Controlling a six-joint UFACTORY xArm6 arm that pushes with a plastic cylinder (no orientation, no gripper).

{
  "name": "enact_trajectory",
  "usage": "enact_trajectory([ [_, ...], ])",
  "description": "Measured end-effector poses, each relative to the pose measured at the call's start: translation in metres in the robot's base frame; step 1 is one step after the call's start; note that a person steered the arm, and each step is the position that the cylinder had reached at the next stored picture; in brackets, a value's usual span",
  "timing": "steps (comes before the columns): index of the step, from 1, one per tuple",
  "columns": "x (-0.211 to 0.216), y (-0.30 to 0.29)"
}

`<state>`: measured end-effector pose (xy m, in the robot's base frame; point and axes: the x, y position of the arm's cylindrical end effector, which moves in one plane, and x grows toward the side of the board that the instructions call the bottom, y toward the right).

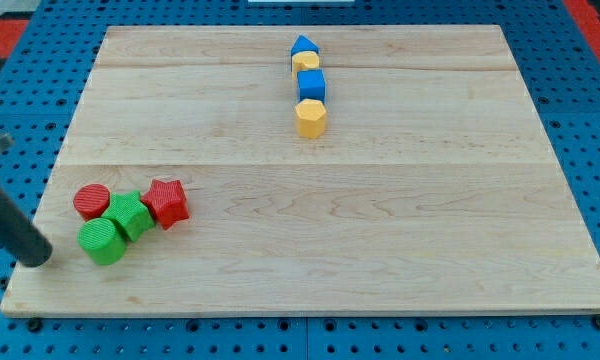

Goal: Push the red circle below to the yellow hexagon

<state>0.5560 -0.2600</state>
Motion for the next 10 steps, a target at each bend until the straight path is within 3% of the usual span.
enact_trajectory([
  [2, -0.126, 0.07],
  [3, -0.135, 0.077],
  [6, -0.105, 0.076],
  [10, -0.11, 0.161],
])
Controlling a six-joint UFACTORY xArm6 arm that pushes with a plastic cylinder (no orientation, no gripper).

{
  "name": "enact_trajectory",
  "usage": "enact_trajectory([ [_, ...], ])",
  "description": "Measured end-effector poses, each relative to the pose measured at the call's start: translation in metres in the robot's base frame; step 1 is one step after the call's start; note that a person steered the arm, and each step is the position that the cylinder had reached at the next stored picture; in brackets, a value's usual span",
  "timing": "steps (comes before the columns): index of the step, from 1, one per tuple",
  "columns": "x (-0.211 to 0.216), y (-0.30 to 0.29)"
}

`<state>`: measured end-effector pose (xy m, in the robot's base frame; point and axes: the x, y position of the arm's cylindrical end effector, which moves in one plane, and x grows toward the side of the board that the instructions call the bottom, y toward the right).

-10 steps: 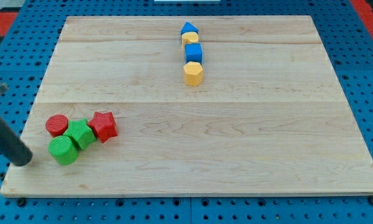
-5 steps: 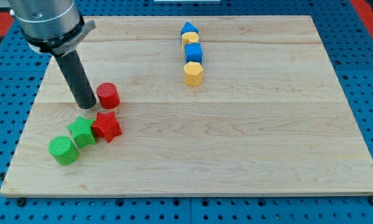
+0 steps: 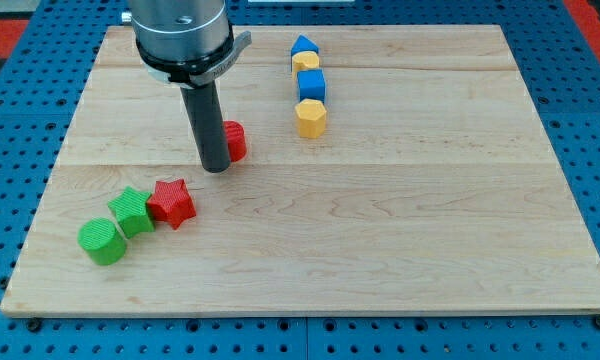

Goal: Push the red circle below to the yellow hexagon

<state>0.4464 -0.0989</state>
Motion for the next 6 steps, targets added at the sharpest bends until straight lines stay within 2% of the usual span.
enact_trajectory([
  [3, -0.026, -0.062],
  [4, -0.052, -0.062],
  [5, -0.052, -0.058],
  [6, -0.027, -0.005],
])
